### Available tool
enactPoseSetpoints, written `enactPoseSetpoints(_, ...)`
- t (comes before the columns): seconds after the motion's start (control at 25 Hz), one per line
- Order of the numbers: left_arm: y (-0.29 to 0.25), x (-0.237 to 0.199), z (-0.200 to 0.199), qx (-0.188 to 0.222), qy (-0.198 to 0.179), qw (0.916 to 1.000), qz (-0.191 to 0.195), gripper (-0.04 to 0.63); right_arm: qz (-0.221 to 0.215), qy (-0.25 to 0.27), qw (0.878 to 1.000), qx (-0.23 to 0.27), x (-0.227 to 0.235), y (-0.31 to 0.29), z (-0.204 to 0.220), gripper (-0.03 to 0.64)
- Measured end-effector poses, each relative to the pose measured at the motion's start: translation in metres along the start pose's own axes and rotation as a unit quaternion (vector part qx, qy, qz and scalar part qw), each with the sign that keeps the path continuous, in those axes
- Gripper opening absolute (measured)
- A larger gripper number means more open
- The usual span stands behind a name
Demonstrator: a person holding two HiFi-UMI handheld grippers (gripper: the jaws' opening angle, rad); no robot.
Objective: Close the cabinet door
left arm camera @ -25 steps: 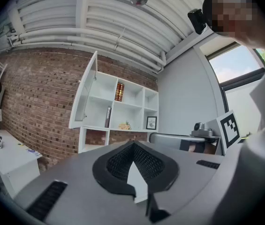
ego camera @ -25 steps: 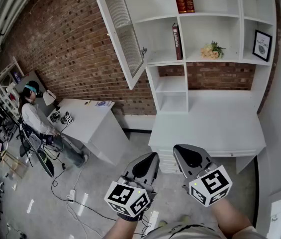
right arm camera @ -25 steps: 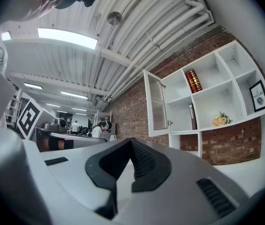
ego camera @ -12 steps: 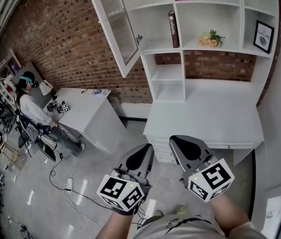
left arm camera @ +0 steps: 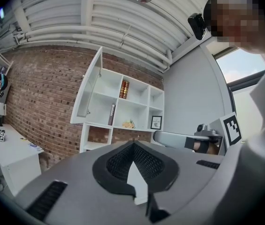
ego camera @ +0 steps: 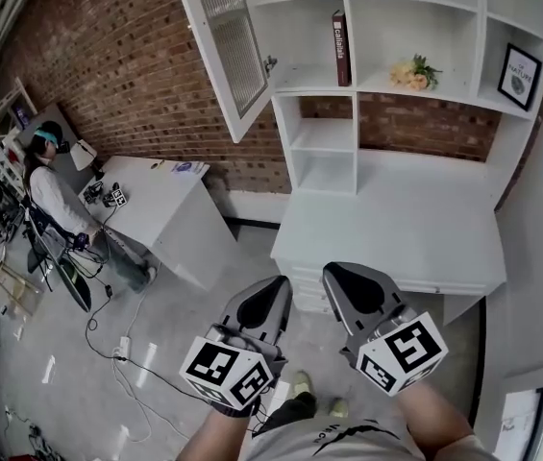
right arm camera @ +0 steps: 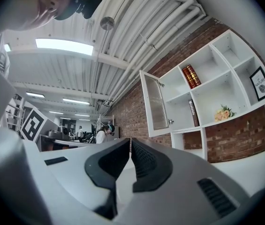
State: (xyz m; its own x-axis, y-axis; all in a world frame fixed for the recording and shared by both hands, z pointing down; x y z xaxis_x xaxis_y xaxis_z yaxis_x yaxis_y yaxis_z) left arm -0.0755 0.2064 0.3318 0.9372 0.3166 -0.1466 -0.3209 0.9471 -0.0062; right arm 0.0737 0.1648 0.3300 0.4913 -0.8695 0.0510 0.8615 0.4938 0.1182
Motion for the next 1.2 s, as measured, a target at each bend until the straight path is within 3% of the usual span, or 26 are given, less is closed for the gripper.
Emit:
enactPoseSetpoints(0.32, -0.026, -0.048, -0.001, 0.013, -0.002, 0.9999, -0.004, 0.011, 0.005, 0.015, 1.0, -0.015, 0.012, -0.051, 0.009, 0.02)
enactPoseSetpoints(0.84, -0.103, -0.212, -0.035, 0.027, -0.006, 0.9996, 0.001, 0.011, 0.022, 0.037, 0.999, -0.033, 0.056, -0.233, 0.014, 0.021)
enactPoseSetpoints(1.2, -0.176, -0.268, -0.055, 0.06, -0.037, 0.9974, 0.016, 0.013, 0.055, 0.034, 0.998, -0.027, 0.092, -0.277, 0.017, 0.021)
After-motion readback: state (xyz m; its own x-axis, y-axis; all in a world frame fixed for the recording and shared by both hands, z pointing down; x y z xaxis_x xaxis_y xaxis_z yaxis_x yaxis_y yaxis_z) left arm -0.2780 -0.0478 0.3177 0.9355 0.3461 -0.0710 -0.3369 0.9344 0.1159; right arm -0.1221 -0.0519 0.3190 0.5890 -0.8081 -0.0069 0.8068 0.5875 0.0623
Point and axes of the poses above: the fingertips, and each gripper's own axes: y backward along the fingers, x to its right, z out of its underside, the point moved 7 cm from there along y, backward along the fingers, and after that the axes turned 5 degrees about -z, right-handed, at the moved point
